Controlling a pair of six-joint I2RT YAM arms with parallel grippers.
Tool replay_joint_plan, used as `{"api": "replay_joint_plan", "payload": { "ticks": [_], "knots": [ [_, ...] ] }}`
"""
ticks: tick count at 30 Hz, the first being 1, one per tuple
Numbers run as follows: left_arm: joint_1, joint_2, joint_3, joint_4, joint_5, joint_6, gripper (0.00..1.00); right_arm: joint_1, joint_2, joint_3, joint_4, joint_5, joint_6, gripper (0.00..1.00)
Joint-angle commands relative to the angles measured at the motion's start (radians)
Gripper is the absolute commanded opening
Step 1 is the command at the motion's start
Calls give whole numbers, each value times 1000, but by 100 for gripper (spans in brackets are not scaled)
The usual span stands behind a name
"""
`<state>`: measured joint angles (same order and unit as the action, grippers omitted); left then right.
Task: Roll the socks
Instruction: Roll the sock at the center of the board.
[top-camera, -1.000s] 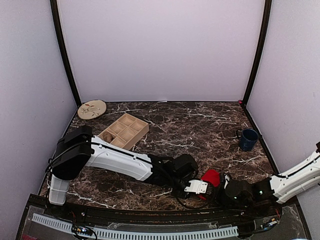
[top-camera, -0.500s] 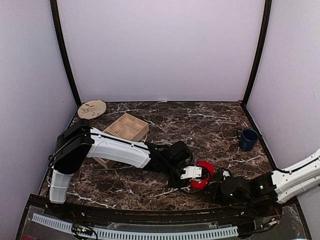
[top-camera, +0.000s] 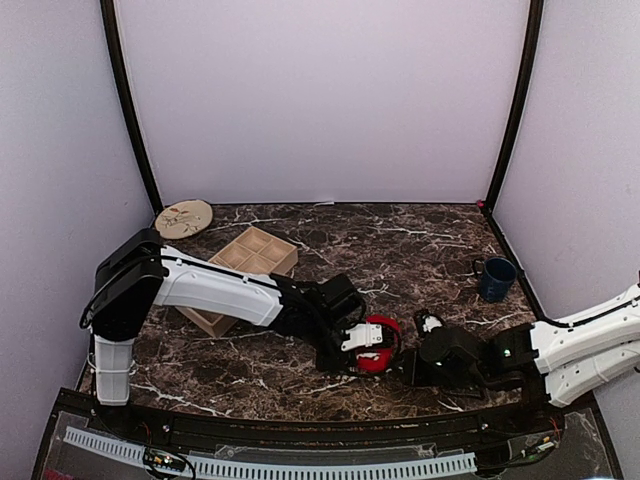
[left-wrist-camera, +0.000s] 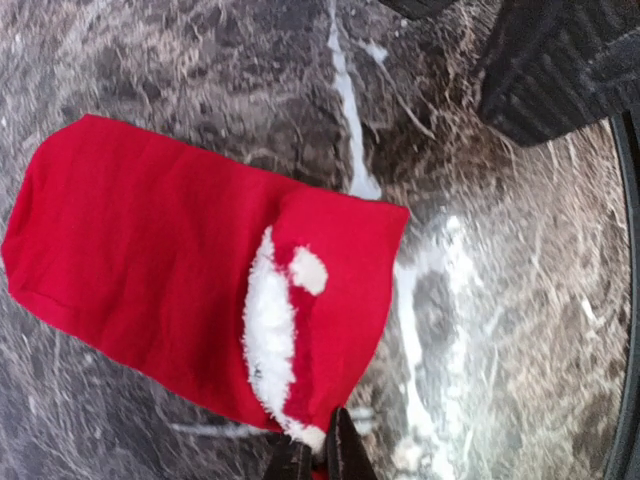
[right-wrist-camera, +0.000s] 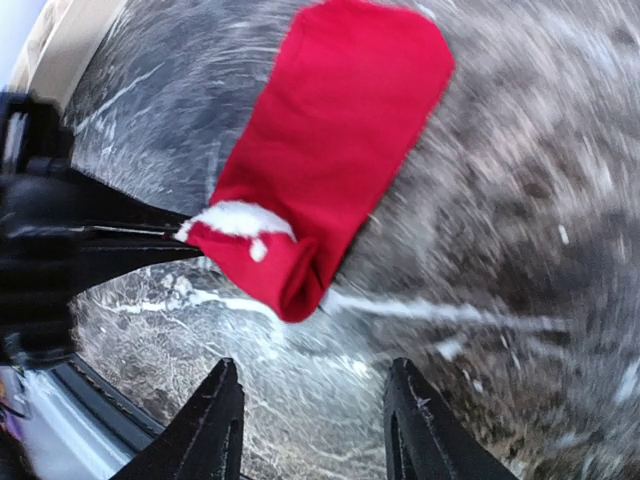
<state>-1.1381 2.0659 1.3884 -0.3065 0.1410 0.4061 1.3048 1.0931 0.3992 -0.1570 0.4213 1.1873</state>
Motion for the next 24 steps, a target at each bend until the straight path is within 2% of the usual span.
{"api": "replay_joint_plan", "payload": {
  "ticks": [1,13,18,24],
  "knots": [
    [45,-1,-24,-248,109,-47,0,-7,73,82,-22,36,-270,46],
    [165,97,143,-518,426,27,0,4,143,113,86,-20,-650,51],
    [191,121,169,-537,526,41,0,40,228,158,124,-16,-794,52],
    [194,158,211,-561,568,51,0,65,328,218,164,-16,-925,53]
  ]
}}
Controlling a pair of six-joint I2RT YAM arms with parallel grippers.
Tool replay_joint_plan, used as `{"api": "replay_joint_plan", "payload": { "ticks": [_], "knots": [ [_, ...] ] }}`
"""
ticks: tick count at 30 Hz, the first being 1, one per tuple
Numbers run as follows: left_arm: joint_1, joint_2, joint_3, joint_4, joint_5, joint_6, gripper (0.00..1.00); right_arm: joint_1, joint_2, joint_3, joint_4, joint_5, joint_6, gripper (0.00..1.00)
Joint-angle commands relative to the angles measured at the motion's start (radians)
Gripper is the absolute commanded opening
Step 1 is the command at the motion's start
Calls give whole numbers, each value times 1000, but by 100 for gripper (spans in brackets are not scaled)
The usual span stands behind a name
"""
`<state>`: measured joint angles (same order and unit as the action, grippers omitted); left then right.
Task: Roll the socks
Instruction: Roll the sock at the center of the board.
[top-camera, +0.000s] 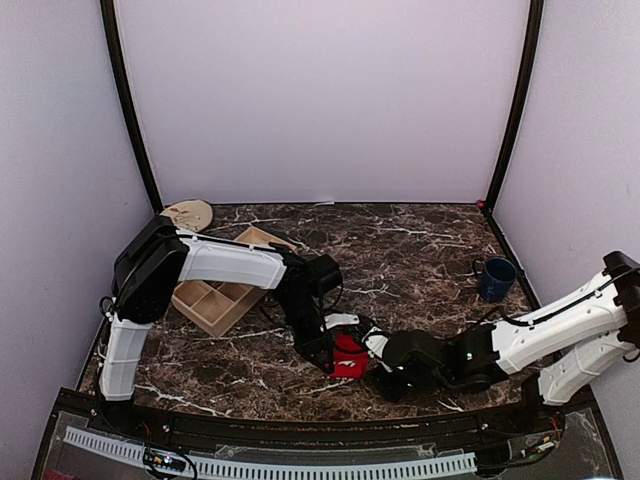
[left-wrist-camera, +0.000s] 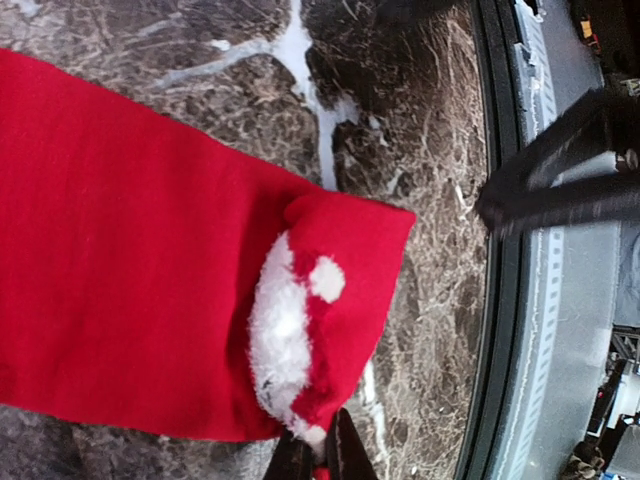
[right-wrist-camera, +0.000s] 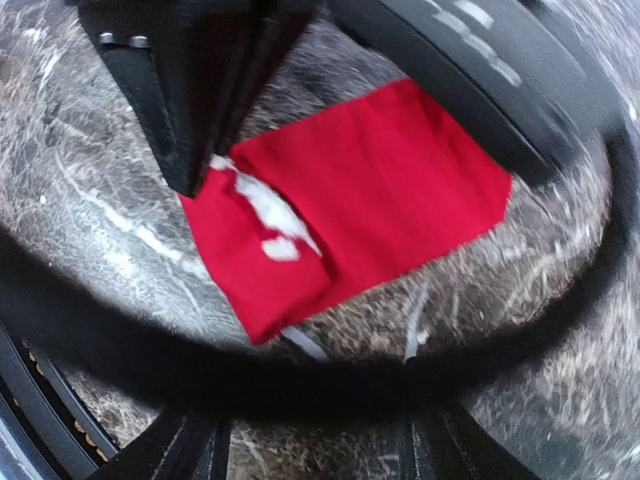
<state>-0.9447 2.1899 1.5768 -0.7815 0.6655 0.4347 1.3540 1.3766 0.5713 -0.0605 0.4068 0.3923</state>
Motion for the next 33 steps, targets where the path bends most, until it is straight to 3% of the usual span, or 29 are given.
{"api": "replay_joint_plan", "payload": {
  "ticks": [1,25,33],
  "knots": [
    [3,38,28,-88,47,22,0,17,55,53,73,-4,-144,53],
    [40,57,35,-101,150,44,0,-22,234,109,171,-63,-322,59],
    [43,56,33,-99,155,48,0,-64,251,101,169,-121,-325,44]
  ]
}}
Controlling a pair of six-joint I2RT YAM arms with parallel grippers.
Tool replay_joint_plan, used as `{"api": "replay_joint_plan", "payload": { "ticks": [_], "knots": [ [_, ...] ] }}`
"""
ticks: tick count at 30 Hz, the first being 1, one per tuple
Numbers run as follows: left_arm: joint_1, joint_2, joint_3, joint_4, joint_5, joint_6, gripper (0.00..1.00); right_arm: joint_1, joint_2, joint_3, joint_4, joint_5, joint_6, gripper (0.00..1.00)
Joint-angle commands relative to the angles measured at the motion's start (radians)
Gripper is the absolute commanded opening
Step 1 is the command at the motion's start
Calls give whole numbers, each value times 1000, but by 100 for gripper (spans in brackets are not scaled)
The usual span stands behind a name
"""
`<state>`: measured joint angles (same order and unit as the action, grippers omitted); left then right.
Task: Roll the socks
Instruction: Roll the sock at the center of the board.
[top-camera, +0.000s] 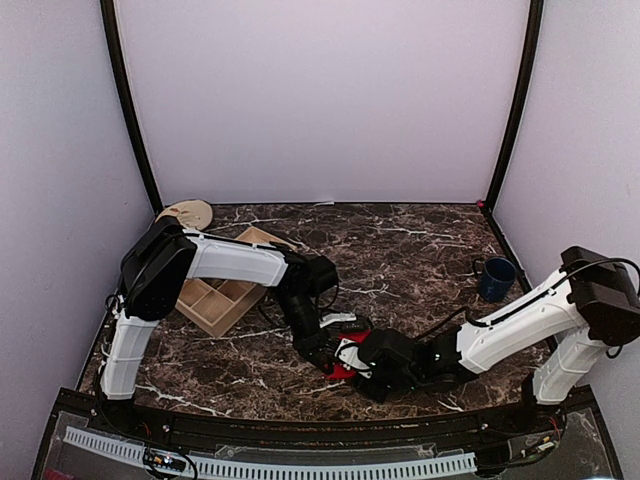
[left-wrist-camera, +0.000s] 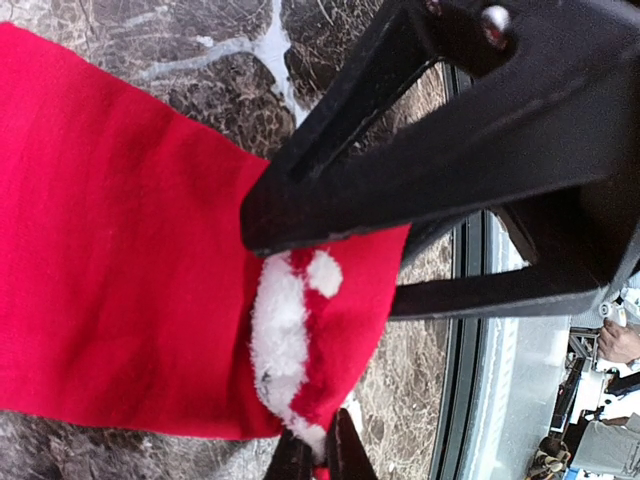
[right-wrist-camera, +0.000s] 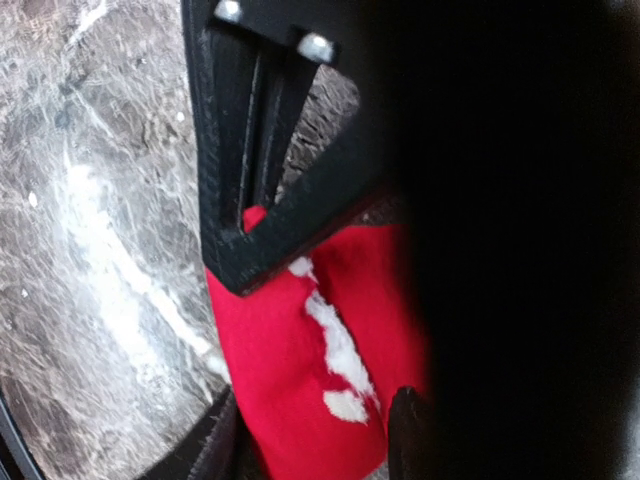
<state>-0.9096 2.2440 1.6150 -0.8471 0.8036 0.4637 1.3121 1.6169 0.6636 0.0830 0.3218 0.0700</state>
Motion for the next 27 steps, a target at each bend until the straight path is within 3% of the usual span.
{"api": "replay_joint_plan", "payload": {
  "ticks": [1,4,8,12,20,27],
  "knots": [
    [9,1,-4,-33,16,20,0,-25,11,5,24,-41,2,42],
    [14,0,-4,-32,19,20,0,-33,8,-6,27,-55,15,39],
    [15,1,-6,-29,22,16,0,-45,17,-4,22,-90,21,18],
    [18,0,-9,-22,4,-1,0,-52,13,-6,17,-102,31,8],
    [34,-2,11,-12,-55,-78,21,-68,0,-13,8,-139,51,3],
    [58,-29,-14,38,-40,-156,26,-88,-8,-38,33,-148,92,3]
  ]
}}
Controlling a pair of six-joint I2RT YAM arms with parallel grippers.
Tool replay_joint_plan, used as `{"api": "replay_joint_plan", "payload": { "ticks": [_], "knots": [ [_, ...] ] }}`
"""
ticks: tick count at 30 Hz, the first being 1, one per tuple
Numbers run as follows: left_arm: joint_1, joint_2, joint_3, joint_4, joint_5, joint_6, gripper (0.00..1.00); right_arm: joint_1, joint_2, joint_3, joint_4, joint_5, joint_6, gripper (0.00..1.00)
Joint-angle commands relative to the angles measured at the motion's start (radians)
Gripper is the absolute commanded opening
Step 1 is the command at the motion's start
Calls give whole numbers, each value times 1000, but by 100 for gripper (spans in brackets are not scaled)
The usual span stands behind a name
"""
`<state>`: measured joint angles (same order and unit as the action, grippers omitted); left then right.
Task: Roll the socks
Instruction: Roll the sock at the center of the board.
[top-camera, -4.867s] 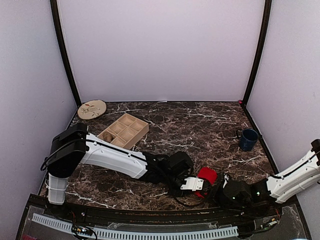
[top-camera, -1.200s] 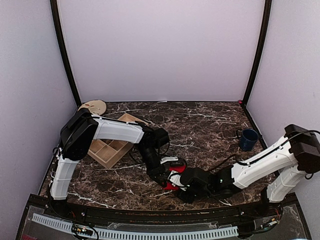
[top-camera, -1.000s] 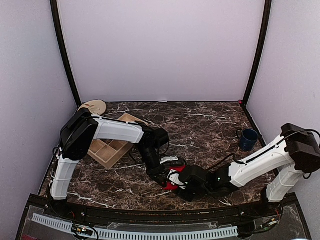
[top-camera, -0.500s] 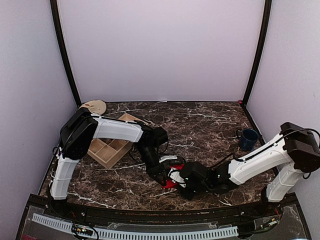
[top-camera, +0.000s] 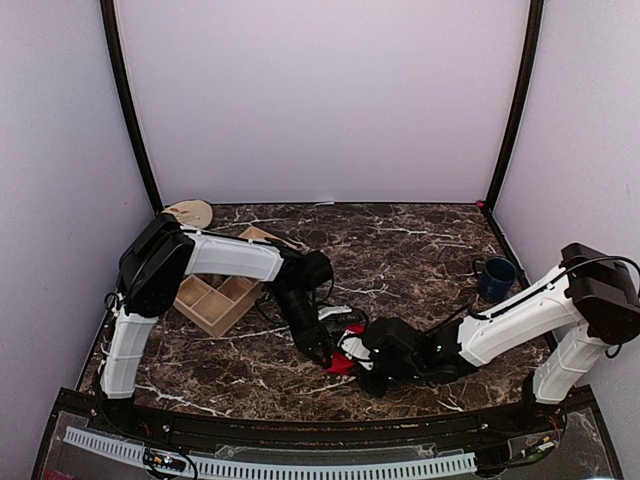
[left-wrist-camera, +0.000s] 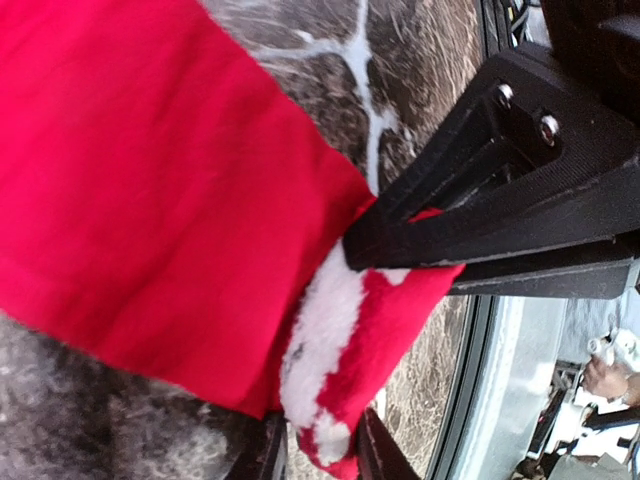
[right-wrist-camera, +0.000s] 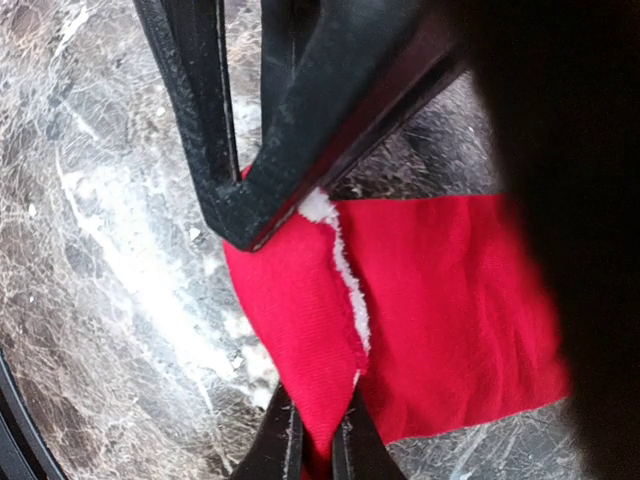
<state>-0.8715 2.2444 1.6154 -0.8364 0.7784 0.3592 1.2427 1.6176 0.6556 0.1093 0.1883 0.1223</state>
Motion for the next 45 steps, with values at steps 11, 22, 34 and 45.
{"api": "replay_joint_plan", "payload": {
  "ticks": [11,22,34,45],
  "knots": [
    [37,-66,-121,100,-77,-111,27,-30,-15,-55,40,-15,83,3],
    [73,-140,-241,249,-236,-217,28,-33,-15,-61,43,-38,104,3],
    [94,-235,-349,508,-341,-368,28,-78,-63,-81,59,-139,178,1],
    [39,-432,-633,969,-444,-462,28,-199,-75,-83,55,-375,282,1]
  ]
}}
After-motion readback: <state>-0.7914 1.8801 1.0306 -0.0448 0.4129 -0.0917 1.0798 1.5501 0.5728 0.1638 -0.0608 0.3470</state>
